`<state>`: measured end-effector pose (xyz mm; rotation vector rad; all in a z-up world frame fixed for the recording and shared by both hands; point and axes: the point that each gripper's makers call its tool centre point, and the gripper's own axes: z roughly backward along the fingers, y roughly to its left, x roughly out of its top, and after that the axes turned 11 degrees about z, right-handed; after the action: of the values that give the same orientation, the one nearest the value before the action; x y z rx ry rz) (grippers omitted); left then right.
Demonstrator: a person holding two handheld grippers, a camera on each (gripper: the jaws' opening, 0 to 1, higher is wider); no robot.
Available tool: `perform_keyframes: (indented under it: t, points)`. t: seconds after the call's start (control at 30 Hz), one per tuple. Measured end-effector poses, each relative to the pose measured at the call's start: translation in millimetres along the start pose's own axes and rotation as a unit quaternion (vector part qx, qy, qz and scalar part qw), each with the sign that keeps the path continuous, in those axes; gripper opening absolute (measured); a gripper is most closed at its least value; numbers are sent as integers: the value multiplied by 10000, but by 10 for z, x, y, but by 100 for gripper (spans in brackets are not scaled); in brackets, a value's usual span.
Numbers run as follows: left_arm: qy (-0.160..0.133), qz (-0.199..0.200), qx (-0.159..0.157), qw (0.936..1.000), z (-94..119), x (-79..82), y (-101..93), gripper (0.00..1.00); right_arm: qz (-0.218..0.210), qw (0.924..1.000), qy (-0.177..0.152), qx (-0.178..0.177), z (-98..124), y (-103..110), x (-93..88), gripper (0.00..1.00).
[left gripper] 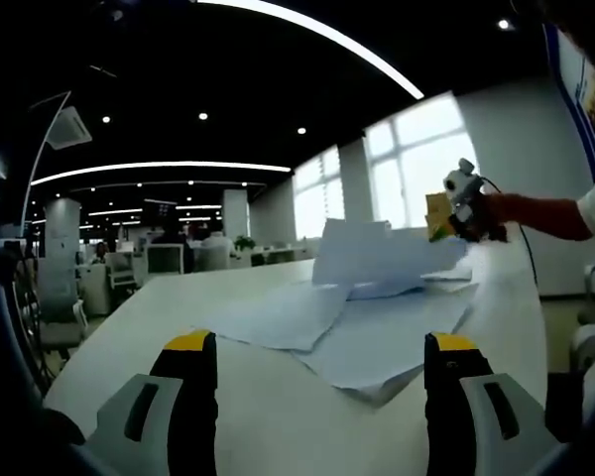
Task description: Organize the stack of printing papers by aligning and flattening the scattered papers on the table
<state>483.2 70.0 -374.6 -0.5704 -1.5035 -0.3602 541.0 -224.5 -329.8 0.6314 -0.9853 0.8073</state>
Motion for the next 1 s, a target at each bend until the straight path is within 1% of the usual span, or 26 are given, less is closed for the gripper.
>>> perform_keyframes:
  t: [0.03, 0.07, 0.13, 0.2, 0.23, 0.3, 0.37, 0.43, 0.5, 0.57, 0.63, 0.7, 0.77, 0.87, 0.9, 0.97, 1.0]
  points:
    - [-5, 8, 0, 10000, 1, 1, 0, 88, -39, 9999, -90, 54, 37, 6, 56, 0]
    - [-9, 13, 3, 10000, 1, 3, 2, 89, -192, 9996, -214, 7, 72, 14, 115, 0]
    - [-21, 39, -4, 10000, 3, 6, 1, 89, -151, 9995, -273, 66, 133, 47, 170, 0]
    - [-26, 55, -5, 10000, 3, 8, 2, 89, -177, 9991, -384, 45, 198, 73, 254, 0]
    - [-21, 68, -7, 10000, 0, 7, 2, 89, -133, 9992, -376, 37, 213, 82, 279, 0]
    - [27, 135, -14, 9999, -12, -8, 5, 89, -101, 9988, -484, -14, 253, 95, 347, 0]
    - [2, 147, -27, 9999, -8, 0, 0, 88, -170, 9985, -529, 18, 291, 62, 427, 0]
    - [-11, 159, -14, 9999, -7, 6, 8, 88, -130, 9980, -616, 12, 333, 55, 531, 0]
    - [-8, 198, -9, 9998, -7, 6, 13, 88, -83, 9976, -688, -5, 351, 134, 573, 0]
    - [-5, 215, 5, 9998, -7, 8, 19, 88, -69, 9970, -776, 43, 360, 228, 612, 0]
    - [-17, 270, -6, 9996, -8, 14, 20, 88, -80, 9964, -834, 98, 370, 211, 690, 0]
    - [-34, 359, -20, 9993, -6, 26, 26, 88, -145, 9955, -921, 177, 364, 296, 727, 0]
    - [-59, 424, -28, 9991, -1, 37, 29, 88, -160, 9950, -956, 246, 376, 305, 794, 0]
    - [-60, 446, -18, 9990, 2, 39, 32, 88, -172, 9929, -1091, 436, 415, 344, 938, 0]
    - [-46, 443, -14, 9990, 3, 35, 31, 88, -155, 9919, -1137, 542, 430, 397, 982, 0]
    - [-46, 456, -32, 9989, 3, 38, 24, 88, -148, 9909, -1202, 591, 448, 469, 1025, 0]
    - [-46, 460, -30, 9989, 3, 39, 25, 89, -123, 9902, -1236, 632, 463, 471, 1072, 0]
